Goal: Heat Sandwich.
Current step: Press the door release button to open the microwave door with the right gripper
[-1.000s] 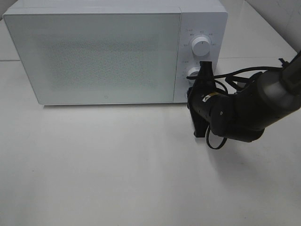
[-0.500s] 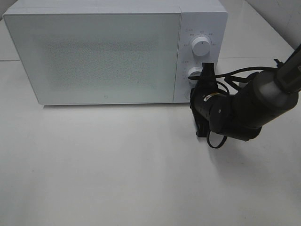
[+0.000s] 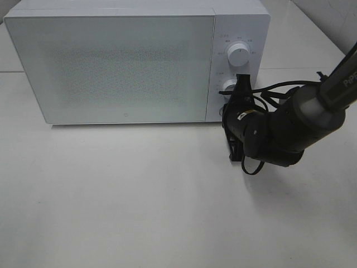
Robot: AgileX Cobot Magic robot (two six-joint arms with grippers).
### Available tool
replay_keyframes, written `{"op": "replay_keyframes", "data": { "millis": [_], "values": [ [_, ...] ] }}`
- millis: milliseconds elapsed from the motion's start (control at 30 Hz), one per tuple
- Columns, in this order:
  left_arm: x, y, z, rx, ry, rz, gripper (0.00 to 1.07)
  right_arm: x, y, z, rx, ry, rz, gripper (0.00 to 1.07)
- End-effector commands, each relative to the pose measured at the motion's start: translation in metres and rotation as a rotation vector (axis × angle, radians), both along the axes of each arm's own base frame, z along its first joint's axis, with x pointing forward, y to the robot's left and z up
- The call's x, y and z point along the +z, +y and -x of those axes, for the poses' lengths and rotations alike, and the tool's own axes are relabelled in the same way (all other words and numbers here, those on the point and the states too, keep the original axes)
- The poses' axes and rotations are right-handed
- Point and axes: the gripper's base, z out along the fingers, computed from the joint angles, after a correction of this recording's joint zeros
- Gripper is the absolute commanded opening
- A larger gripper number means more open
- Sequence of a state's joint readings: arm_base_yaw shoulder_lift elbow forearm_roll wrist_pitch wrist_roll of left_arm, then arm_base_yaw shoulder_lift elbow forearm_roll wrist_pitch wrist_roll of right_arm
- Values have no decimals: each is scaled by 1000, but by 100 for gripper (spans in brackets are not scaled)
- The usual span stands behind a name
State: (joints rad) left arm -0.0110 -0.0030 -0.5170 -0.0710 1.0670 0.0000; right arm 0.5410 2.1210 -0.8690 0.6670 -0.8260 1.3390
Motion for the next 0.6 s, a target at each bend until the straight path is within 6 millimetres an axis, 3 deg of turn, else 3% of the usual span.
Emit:
{"op": "replay_keyframes", "data": {
  "millis": [33, 533, 600],
  "values": [
    [0, 0, 1, 2, -8, -2, 98, 11, 2, -9, 15, -105, 19, 0],
    [0, 0, 1, 2, -8, -2, 98, 18, 7, -29, -14, -231, 9, 0],
    [0, 0, 1, 2, -8, -2, 98, 20, 5, -41, -16, -253, 10, 0]
  ]
}}
